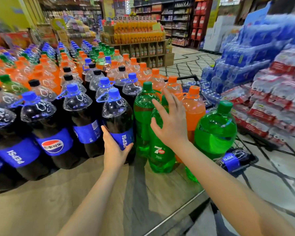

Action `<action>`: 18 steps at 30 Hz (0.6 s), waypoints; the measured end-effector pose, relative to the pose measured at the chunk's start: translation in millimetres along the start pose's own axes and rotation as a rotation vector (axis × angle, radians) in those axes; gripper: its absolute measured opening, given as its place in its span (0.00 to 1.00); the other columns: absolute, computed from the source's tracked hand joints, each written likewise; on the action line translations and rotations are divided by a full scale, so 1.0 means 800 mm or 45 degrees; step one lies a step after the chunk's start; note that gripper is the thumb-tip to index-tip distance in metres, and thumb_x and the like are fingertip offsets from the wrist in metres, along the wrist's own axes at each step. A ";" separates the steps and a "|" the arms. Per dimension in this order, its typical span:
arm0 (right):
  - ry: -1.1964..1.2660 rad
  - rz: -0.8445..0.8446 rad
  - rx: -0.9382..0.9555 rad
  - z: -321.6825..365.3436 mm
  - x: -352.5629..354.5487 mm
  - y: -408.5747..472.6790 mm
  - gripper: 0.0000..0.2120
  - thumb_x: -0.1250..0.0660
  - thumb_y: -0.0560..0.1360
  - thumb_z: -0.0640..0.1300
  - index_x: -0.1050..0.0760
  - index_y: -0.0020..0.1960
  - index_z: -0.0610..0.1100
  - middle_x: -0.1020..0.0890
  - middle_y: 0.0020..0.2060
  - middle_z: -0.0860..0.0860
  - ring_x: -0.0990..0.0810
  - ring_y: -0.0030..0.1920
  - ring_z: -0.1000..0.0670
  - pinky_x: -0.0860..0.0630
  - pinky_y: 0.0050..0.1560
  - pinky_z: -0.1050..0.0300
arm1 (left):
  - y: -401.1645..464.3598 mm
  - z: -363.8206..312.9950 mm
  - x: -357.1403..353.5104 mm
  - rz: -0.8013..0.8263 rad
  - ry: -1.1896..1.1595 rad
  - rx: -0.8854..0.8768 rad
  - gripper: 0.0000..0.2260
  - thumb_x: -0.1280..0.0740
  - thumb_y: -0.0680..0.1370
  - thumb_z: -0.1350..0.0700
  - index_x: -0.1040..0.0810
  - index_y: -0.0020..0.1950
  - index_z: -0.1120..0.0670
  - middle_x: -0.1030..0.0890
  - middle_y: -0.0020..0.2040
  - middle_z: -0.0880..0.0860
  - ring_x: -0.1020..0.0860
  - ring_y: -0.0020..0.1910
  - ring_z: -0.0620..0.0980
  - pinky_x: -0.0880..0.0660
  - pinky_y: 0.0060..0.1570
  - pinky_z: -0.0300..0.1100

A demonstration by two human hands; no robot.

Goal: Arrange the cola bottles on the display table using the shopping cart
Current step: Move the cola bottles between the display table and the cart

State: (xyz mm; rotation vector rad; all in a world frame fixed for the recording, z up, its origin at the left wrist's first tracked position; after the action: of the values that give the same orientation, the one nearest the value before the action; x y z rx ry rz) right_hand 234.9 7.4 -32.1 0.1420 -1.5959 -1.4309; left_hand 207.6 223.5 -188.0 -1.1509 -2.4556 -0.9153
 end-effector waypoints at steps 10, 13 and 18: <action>0.186 0.136 0.288 -0.013 -0.020 -0.114 0.32 0.36 0.73 0.49 0.40 0.74 0.50 0.51 0.78 0.49 0.55 0.77 0.43 0.51 0.74 0.37 | -0.084 -0.034 -0.008 0.054 0.694 -0.181 0.34 0.33 0.75 0.46 0.36 0.75 0.63 0.37 0.74 0.67 0.34 0.71 0.65 0.29 0.64 0.59; 0.180 0.273 0.401 -0.014 -0.026 -0.149 0.32 0.33 0.72 0.50 0.39 0.74 0.49 0.43 0.75 0.46 0.47 0.75 0.40 0.47 0.71 0.34 | -0.117 -0.050 -0.006 0.042 0.812 -0.152 0.31 0.40 0.75 0.42 0.29 0.71 0.61 0.30 0.71 0.64 0.28 0.67 0.63 0.27 0.60 0.59; 0.163 0.654 0.474 -0.023 -0.053 -0.216 0.31 0.36 0.73 0.55 0.37 0.74 0.50 0.41 0.76 0.47 0.43 0.74 0.43 0.47 0.72 0.36 | -0.176 -0.070 0.002 0.092 0.981 -0.161 0.29 0.41 0.75 0.42 0.27 0.69 0.59 0.26 0.67 0.62 0.30 0.65 0.59 0.26 0.57 0.59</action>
State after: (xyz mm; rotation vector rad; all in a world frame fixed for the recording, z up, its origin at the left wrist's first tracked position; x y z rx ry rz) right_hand 186.9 -31.7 -200.2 0.0326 -1.6285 -0.7143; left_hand 97.5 120.2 -204.7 -0.7162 -1.7418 -1.2189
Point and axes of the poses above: each hand's wrist, its own y-axis towards the middle knuckle, its own x-axis out of the back of the hand, z = x × y, the point moved 9 cm from there along y, towards the middle knuckle
